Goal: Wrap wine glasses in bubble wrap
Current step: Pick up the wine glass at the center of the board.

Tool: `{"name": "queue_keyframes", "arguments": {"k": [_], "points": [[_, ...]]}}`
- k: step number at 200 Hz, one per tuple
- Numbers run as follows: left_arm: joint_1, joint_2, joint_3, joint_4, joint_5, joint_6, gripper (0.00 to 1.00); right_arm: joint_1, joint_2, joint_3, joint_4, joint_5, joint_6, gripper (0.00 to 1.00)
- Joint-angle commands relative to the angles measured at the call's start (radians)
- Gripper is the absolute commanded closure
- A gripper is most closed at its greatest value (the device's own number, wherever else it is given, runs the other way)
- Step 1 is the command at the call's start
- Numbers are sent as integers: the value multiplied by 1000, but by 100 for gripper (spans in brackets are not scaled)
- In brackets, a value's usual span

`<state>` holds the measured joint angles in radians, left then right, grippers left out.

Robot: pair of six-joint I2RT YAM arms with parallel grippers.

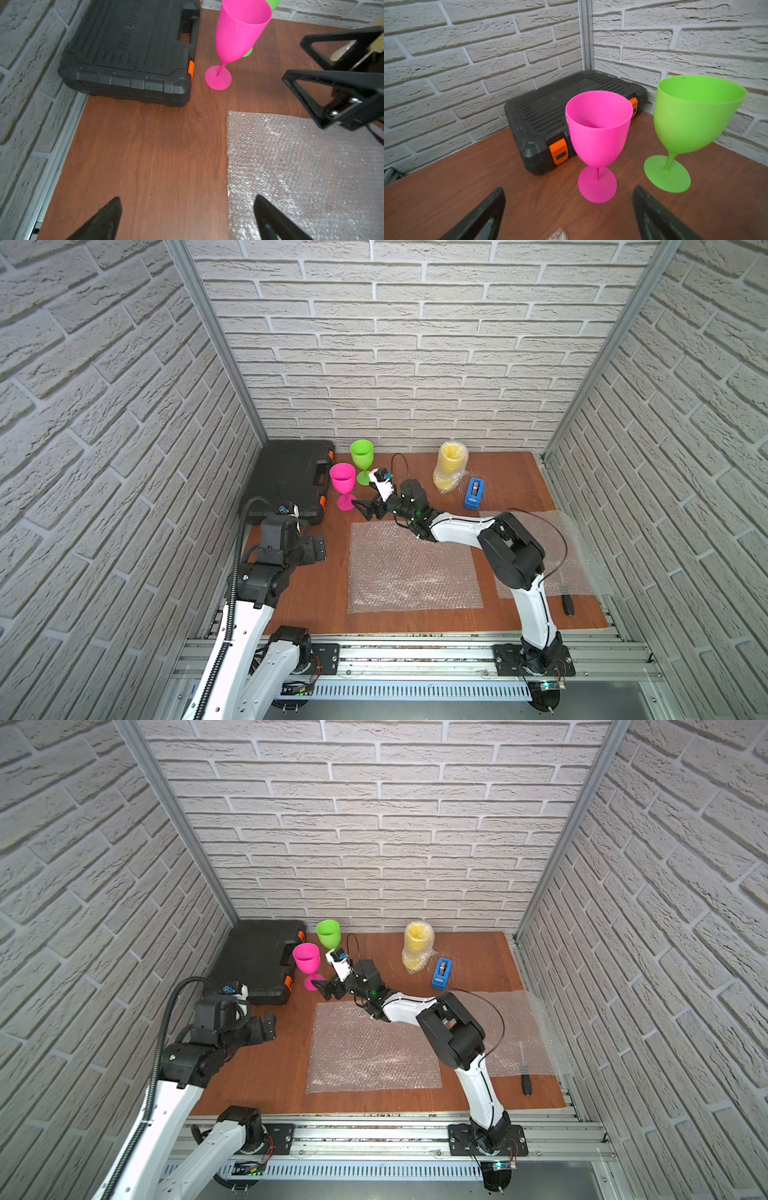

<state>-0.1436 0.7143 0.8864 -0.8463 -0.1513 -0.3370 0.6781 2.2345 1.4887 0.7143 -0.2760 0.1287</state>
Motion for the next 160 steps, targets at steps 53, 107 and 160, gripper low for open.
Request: {"name": "queue_keyframes", "arguments": {"k": [53,107,160], "points": [[18,-55,-33,44,-31,44,2,15,262,328,114,93,-2,2],[18,-75,-37,45,-30,45,2,20,410,547,18,86,22,0],[18,-71,-36,45,-28,44,2,26,539,756,-87,75,41,1]]}}
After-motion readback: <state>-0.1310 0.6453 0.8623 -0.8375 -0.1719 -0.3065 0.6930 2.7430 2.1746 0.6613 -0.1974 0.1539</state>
